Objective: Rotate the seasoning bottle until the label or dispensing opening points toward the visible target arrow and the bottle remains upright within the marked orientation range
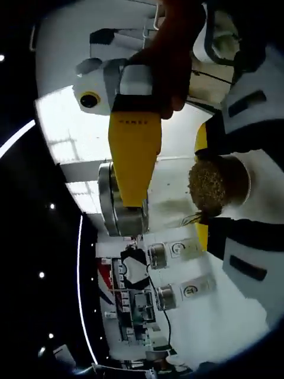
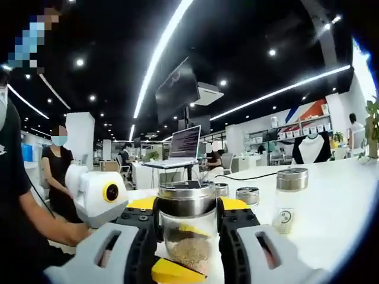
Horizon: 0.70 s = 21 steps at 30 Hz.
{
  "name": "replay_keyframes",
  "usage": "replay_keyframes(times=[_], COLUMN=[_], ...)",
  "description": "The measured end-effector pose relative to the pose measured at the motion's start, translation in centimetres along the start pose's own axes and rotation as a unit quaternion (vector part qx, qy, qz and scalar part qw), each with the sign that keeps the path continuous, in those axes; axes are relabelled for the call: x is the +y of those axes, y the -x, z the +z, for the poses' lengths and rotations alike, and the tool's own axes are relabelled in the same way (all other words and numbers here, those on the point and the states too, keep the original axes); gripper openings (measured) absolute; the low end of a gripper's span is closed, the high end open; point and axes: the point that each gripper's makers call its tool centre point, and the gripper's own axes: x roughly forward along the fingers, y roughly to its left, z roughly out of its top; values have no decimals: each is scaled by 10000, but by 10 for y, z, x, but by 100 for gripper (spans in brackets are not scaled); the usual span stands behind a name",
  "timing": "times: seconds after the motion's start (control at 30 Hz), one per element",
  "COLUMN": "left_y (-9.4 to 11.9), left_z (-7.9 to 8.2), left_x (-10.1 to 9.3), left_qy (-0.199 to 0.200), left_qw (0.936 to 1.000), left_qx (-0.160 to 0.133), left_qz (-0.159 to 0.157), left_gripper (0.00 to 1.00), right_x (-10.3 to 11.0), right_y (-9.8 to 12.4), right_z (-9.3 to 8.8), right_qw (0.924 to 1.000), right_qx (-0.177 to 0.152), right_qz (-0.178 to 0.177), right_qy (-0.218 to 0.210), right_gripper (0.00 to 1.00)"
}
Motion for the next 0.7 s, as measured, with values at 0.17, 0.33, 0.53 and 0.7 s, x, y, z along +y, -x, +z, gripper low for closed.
replay_keyframes(times=[0.17,0.33,0.53,0.7], left_y=[4,3,6,6], left_z=[3,2,2,5], left_x=[3,10,17,16], left_qy=[-198,-228,-320,-241], left_qw=[9993,9984,9950,9963], left_qx=[-159,-128,-183,-316], left_qz=[271,504,924,767], left_gripper=[43,43,43,44], right_x=[-2,-5,-11,-12], right_y=[-5,-12,-20,-19], right_z=[-1,-5,-9,-8], right_qw=[9988,9960,9907,9882], right_qx=[17,180,236,273], right_qz=[-484,-857,-1316,-1472], right_qy=[-72,167,248,311], right_gripper=[38,38,39,39])
